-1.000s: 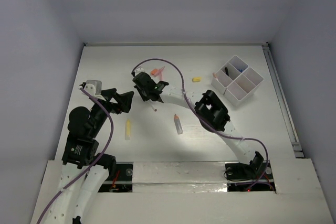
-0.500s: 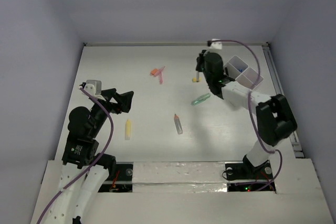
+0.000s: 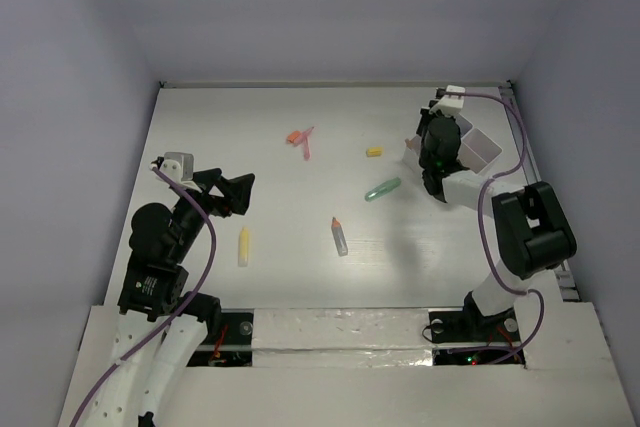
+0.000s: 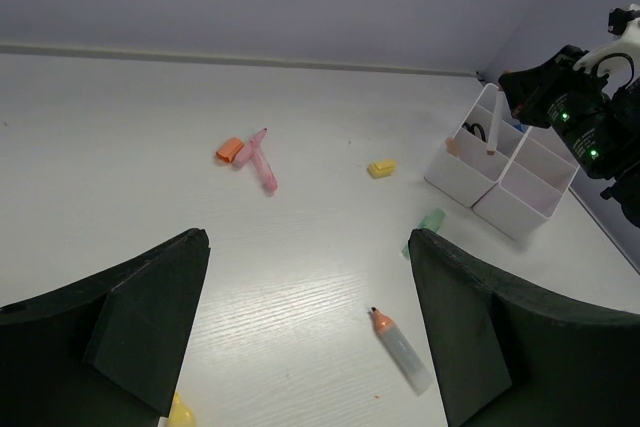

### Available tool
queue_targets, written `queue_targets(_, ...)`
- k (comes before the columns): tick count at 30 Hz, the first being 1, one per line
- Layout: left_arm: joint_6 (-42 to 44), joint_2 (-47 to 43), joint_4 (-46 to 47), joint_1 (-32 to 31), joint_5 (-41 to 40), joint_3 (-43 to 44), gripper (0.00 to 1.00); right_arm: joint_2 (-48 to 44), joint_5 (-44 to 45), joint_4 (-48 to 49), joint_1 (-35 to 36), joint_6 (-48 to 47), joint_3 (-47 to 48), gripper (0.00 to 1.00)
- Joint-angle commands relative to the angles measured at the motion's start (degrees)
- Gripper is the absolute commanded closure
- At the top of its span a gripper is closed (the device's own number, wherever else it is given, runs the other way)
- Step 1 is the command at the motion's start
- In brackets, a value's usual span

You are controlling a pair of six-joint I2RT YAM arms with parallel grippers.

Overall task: Sort the stationery into containers
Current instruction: Place the pen in the storage box.

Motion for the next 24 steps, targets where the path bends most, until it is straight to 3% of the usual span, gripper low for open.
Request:
queue_targets(1, 0.61, 0.34, 2.22, -0.17, 0.66, 1.67, 0.21, 1.56, 3.24, 10.4, 0.39, -8.21, -1.08, 1.0)
queue_targets(10, 0.52, 0.25, 2.31, -0.17, 0.75, 1.67, 0.21, 5.7, 4.73, 12.78, 0.39, -9.19, -1.7, 1.0)
queue_targets(24, 0.52, 0.25, 2.31, -0.17, 0.92, 1.76, 0.21, 5.61, 3.33, 4.88, 0.39, -8.05, 0.85, 1.0)
